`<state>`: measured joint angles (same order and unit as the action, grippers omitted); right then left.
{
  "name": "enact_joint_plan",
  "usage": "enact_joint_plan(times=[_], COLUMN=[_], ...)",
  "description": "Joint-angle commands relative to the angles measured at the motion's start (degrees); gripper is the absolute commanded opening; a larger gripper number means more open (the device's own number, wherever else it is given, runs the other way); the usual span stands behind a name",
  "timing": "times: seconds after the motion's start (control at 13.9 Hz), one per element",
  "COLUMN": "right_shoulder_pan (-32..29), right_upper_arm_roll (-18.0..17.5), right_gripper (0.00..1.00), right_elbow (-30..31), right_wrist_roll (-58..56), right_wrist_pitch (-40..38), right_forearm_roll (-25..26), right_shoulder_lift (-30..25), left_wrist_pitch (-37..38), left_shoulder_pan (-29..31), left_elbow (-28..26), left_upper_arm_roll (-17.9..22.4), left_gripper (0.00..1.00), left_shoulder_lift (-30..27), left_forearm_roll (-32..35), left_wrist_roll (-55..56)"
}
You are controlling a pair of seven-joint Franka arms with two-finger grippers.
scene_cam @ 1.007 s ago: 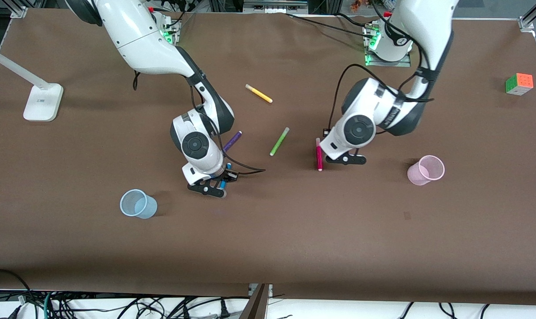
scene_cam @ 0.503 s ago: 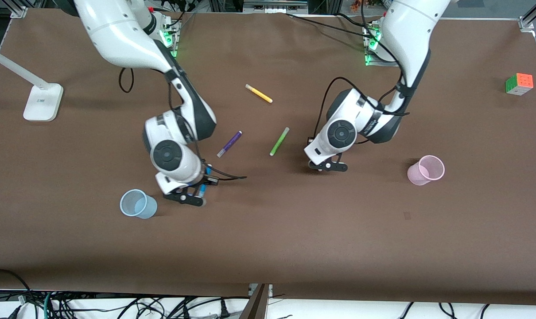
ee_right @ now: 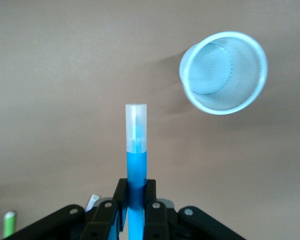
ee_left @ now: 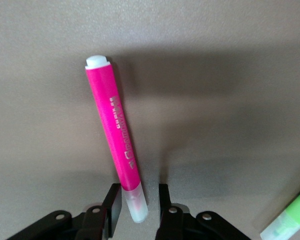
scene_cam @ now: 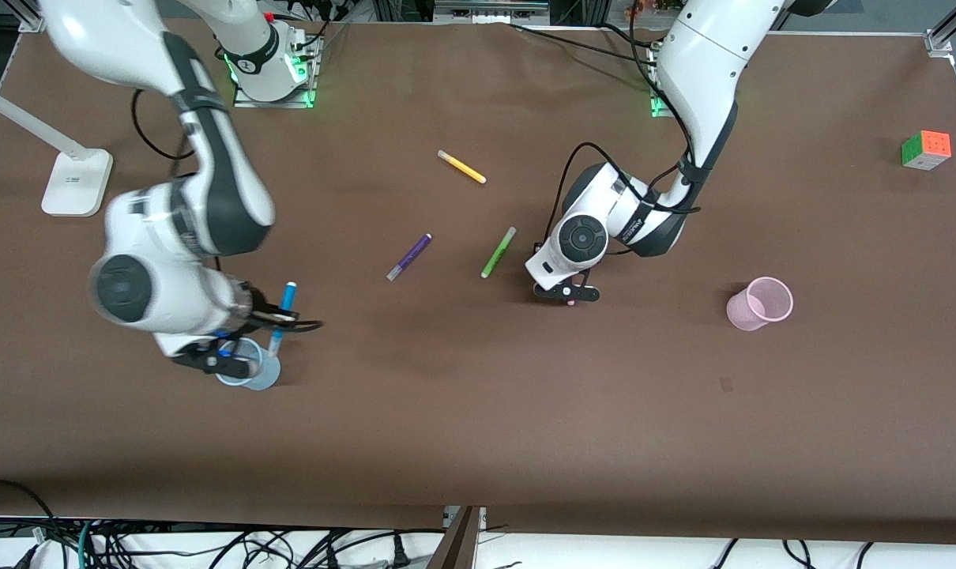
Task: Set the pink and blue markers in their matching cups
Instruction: 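Carry the blue marker over the blue cup with the right gripper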
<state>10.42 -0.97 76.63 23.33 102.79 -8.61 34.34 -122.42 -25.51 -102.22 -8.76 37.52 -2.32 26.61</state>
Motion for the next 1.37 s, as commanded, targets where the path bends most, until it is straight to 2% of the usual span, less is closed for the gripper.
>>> enact_joint_plan(times=[0.0, 0.14, 0.29, 0.43, 0.72, 1.01, 1.29], right_shoulder_pan=[-4.17, -7.33, -9.27, -9.89, -13.58, -16.13, -18.25], right_upper_arm_roll=[-1.05, -0.97, -1.05, -0.88, -1.05, -1.05, -1.05], right_gripper=[0.0, 0.0, 0.0, 0.0, 0.0, 0.0, 0.0], right_elbow=[-2.01, -2.01, -2.01, -2.01, -2.01, -1.93, -1.92], right_wrist_roll=[-1.88, -1.88, -1.97, -1.8, -1.97, -3.02, -4.17], right_wrist_pitch=[-2.51, -2.51, -2.6, -2.69, -2.69, -2.95, -4.0], right_forearm_roll=[-4.65, -10.0, -12.22, -15.63, -24.51, -29.87, -34.63], right_shoulder_lift=[0.64, 2.04, 2.92, 3.8, 6.79, 8.89, 11.09], left_wrist_pitch=[-0.37, -0.37, 0.24, 3.82, 20.94, 39.06, 46.81], left_shoulder_pan=[-0.42, -0.51, -0.42, -0.42, 1.51, 2.13, 3.36], left_elbow=[-0.18, -0.18, -0.09, 0.52, 5.0, 12.29, 12.65], left_upper_arm_roll=[0.32, 0.32, 0.32, 0.49, 1.37, 1.46, 1.64], left_gripper=[0.28, 0.15, 0.0, 0.0, 0.0, 0.0, 0.0], left_shoulder_lift=[0.36, 0.8, 0.54, -1.03, -4.03, -3.94, -3.94], left_forearm_roll=[0.82, 0.82, 0.82, 0.82, 1.0, 11.61, 23.38], left_wrist_roll=[0.81, 0.81, 0.99, 0.9, 0.37, -1.81, -14.28])
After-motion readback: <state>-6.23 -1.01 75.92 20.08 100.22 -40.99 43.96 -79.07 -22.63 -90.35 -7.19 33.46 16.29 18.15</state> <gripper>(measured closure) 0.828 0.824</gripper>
